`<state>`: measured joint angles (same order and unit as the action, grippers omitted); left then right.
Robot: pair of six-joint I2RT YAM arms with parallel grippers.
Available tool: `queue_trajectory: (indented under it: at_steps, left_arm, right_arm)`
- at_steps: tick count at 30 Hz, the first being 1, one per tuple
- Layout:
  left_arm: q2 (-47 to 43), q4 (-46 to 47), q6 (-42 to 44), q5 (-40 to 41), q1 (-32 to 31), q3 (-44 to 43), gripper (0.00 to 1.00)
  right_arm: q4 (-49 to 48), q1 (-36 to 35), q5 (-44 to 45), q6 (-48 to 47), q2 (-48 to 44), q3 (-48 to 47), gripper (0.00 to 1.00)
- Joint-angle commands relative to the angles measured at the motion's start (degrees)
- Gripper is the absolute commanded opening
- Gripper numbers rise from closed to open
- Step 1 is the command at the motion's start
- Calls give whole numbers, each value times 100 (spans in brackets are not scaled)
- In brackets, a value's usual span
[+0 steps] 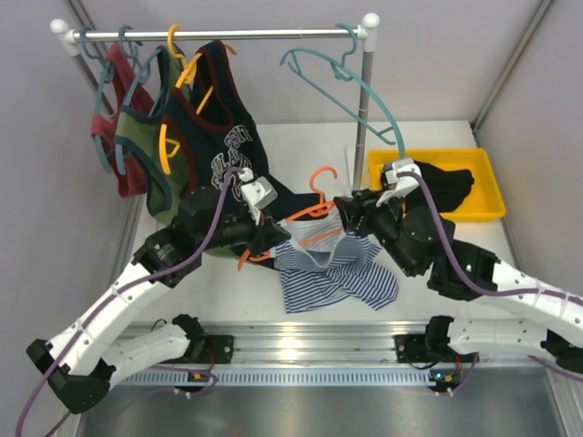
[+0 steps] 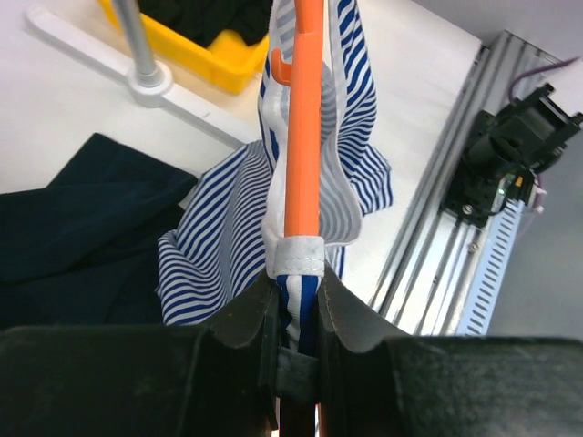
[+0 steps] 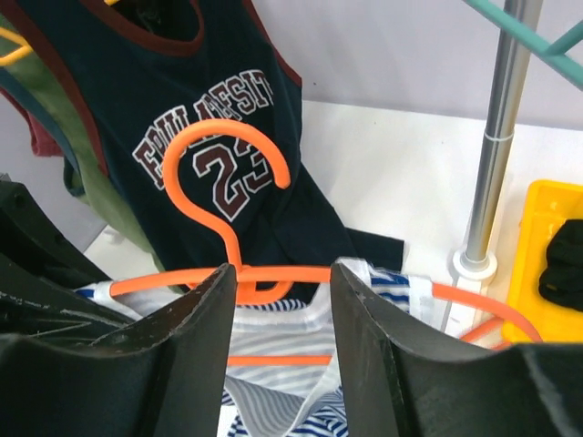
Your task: Place the tank top on the hanger
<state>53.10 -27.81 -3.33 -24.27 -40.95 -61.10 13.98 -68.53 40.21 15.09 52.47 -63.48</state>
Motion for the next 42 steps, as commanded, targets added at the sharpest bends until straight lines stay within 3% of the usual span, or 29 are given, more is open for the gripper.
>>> queue_trajectory:
  at_steps: [1, 10, 15, 25, 31, 37, 42]
  left_arm:
    - [-335, 611, -211, 598, 17, 11, 0]
    - [-617, 330, -300, 1205, 17, -507, 0]
    - [-398, -188, -194, 1513, 25, -1271, 0]
    - [665, -1761, 43, 2374, 25, -4160, 0]
    - [1123, -2588, -53, 2638, 26, -5436, 0]
    - [1194, -3106, -88, 2849, 25, -5773, 0]
    - [1124, -3266, -212, 3051, 26, -5563, 0]
  right_arm:
    - [131, -64, 48, 11, -52, -445, 46]
    - [360, -64, 241, -24, -140, -788, 49]
    - [509, -64, 391, -50, -123, -1017, 49]
    - [676, -64, 435, -94, -26, -1254, 47]
    - [738, -64, 471, -112, -52, -1289, 47]
    - [791, -64, 549, -94, -122, -1202, 46]
    - [817, -64, 602, -59, -184, -1105, 46]
